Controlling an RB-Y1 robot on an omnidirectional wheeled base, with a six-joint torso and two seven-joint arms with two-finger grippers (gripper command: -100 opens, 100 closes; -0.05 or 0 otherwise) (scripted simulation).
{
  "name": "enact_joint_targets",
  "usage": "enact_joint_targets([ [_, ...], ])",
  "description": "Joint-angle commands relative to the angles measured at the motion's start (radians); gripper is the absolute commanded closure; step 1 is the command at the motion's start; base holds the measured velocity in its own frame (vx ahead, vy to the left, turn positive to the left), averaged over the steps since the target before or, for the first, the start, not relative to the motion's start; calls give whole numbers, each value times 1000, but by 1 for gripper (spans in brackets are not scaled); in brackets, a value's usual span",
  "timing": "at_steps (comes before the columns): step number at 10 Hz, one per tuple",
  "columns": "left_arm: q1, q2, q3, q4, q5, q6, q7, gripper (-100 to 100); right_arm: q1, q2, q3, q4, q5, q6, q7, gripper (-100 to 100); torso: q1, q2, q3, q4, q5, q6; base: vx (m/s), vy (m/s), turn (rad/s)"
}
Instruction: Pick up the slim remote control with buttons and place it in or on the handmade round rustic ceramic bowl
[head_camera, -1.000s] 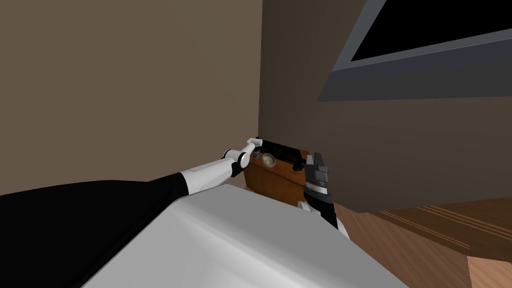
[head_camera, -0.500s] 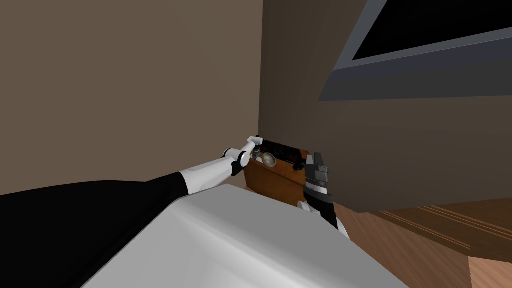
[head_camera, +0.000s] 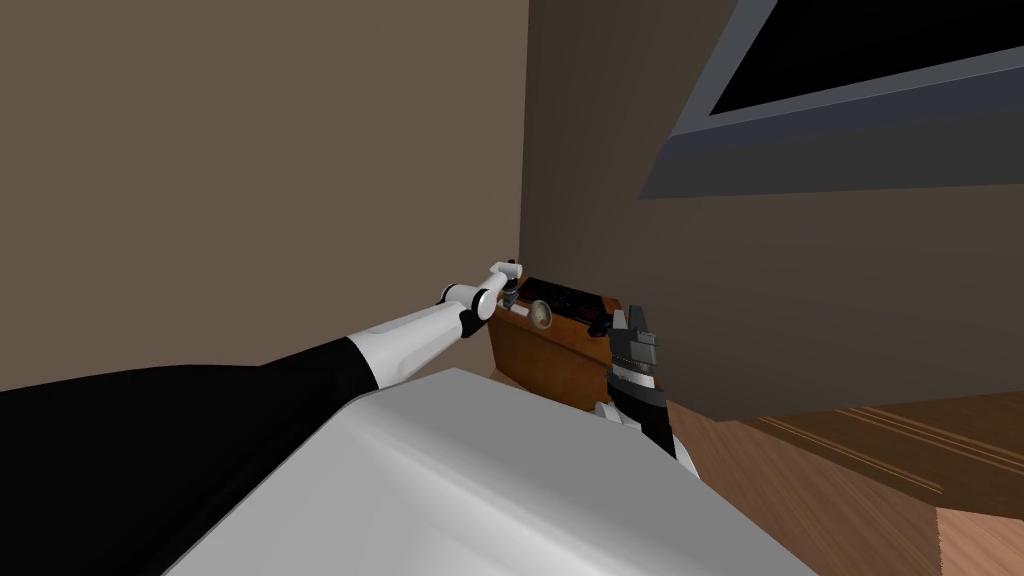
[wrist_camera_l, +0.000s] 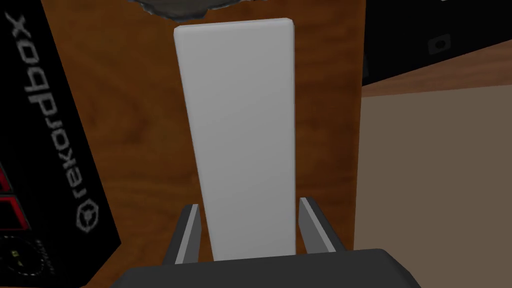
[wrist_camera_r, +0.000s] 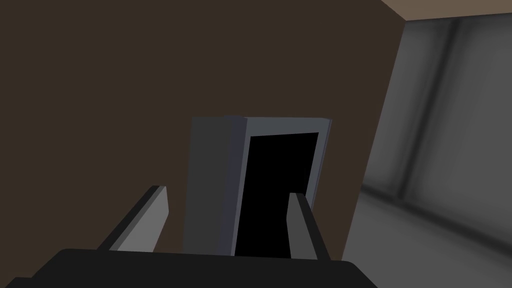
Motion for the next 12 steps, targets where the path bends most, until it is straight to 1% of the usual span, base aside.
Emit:
enact_joint_targets([
  [1,39,-13,-6,-50,-3,46,0,100,0,0,0,0,0,0,0,0,0,0,0,0,0,0,-10,18,-1],
  [2,39,-13,-6,-99,-3,46,0,100,0,0,0,0,0,0,0,0,-1,-1,-1,-1,0,0,0,0,0],
  [3,39,-13,-6,-103,-3,46,0,100,0,0,0,0,0,0,0,0,-3,-3,-1,0,-1,1,0,0,0],
  [4,9,19,-4,-105,20,69,20,100,0,0,0,0,0,0,0,0,-3,-3,-2,0,-1,1,-14,19,-17],
  [6,9,19,-4,-105,20,69,20,100,0,0,0,0,0,0,0,0,-1,-1,0,0,0,0,-10,25,3],
  [7,-15,44,-1,-99,47,99,43,100,0,0,0,0,0,0,0,0,-2,-2,-1,0,0,0,-8,26,-18],
  [10,-44,73,4,-84,90,152,81,100,0,0,0,0,0,0,0,0,-1,-3,-1,0,0,-1,14,30,-19],
  [11,-60,88,8,-70,118,187,105,100,0,0,0,0,0,0,0,0,-1,-3,-2,0,0,-1,40,31,-36],
  [12,-67,94,9,-64,131,205,117,100,0,0,0,0,0,0,0,0,-1,-4,-3,-1,0,-1,44,31,-23],
])
